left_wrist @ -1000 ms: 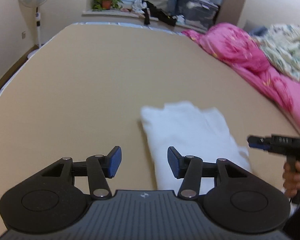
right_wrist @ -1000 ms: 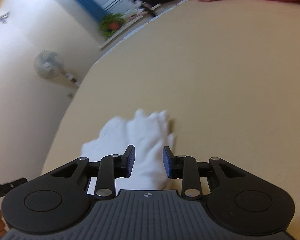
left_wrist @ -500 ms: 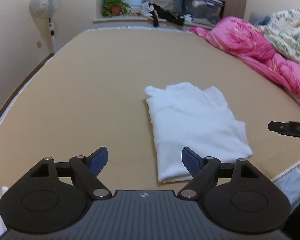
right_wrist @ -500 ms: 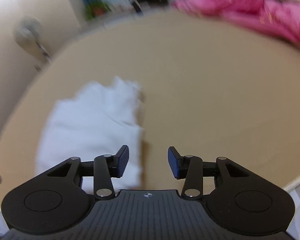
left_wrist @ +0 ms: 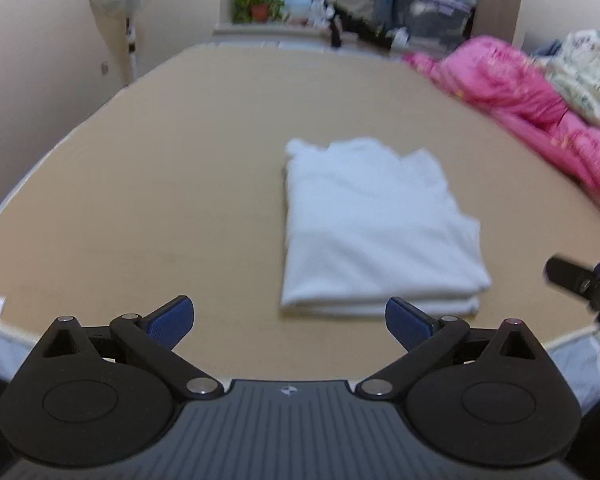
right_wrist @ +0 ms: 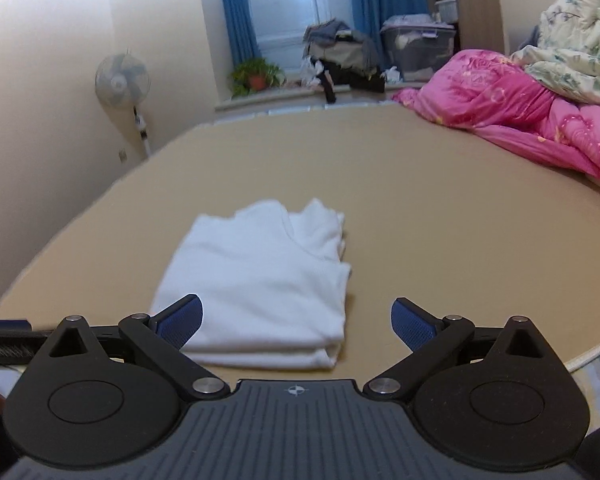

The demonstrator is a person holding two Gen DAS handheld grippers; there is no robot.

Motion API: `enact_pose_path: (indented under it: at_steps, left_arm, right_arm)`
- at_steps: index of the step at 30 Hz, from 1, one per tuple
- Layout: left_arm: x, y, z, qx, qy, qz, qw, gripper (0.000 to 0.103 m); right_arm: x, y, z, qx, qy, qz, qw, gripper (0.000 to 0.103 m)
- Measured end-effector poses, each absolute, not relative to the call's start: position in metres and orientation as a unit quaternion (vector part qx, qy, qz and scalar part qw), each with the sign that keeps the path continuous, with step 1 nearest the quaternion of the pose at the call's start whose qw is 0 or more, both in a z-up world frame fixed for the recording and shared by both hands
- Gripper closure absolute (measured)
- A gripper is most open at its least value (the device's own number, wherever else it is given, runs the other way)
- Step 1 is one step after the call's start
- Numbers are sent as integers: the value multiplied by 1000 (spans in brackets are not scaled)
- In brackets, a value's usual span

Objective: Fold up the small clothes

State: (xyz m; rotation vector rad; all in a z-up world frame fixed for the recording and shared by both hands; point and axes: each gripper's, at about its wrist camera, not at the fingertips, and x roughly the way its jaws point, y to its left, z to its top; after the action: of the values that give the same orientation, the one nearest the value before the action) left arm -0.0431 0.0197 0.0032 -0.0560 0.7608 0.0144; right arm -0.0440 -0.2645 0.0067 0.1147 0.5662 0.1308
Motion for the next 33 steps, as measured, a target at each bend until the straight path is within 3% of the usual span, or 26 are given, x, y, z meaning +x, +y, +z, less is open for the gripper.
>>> enact_pose_path:
  at_steps: [8,33]
  left_arm:
    - [-18,20,-12,-27,402,6,915,1]
    - [-17,10,-17,-15,390,-4,921,1]
  right_arm:
    - [-17,-263,-10,72,314,64,945,3]
    - [-6,-232,-16,33,330,112,937,3]
